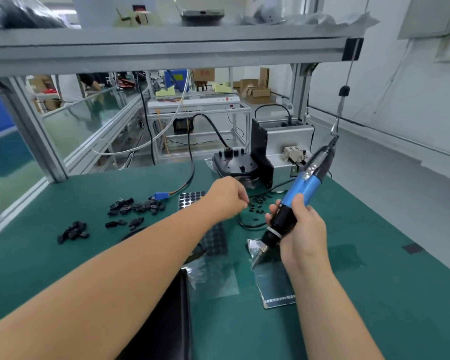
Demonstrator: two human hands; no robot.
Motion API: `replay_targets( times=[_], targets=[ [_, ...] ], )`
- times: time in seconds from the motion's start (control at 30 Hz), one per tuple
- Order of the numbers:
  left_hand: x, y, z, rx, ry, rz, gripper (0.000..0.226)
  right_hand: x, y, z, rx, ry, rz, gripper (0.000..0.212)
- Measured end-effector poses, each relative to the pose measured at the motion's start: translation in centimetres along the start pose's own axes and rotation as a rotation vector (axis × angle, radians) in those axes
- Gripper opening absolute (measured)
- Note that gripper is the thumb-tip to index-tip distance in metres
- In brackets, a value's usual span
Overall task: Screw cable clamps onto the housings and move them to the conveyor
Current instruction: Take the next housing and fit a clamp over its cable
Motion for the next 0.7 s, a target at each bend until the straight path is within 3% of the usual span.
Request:
replay_targets(
  times=[0.17, 0.27, 0.4, 0.53, 0.6, 0.7],
  targets=[
    [3.8, 3.3, 0.8, -0.105, 0.199, 0.342, 0.019, -0.5, -0.6, 0.0, 0.032, -0.036, -0.010, 0.017],
    [5.4, 4.2, 1.1, -0.073, 0.250, 0.572, 0.023, -0.6, -0.8, 0.2, 0.045, -0.041, -0.010, 0.018],
    [5.8, 4.6, 0.9, -0.075, 0.207, 0.602, 0.033, -0.4, -0.7, 0.2, 0.033, -0.014, 0.036, 0.018],
    [3.9, 0.6, 0.1, -0.011, 0.103, 0.315, 0.015, -0.2, -0.2, -0.2, -0.033, 0.067, 0.117, 0.020],
    [1.5, -2.0, -1.6, -0.018, 0.038, 0.057, 0.022, -0.2, 0.4, -0.6, -0.057, 0.101, 0.177, 0.020],
    [-2.9, -4.9, -6.3, 0.032, -0.103, -0.474, 0.010, 0.1, 2.4, -1.7, -0.138, 0.158, 0.290, 0.024]
  ],
)
Point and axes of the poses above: each hand's wrist, its own z-axis towards the middle knuckle, its own y-axis out of the palm, x = y × z, the point moved 10 cm from there along z, towards the middle knuckle, and after that the axes turned 10 degrees about z, right-handed, at the moved point
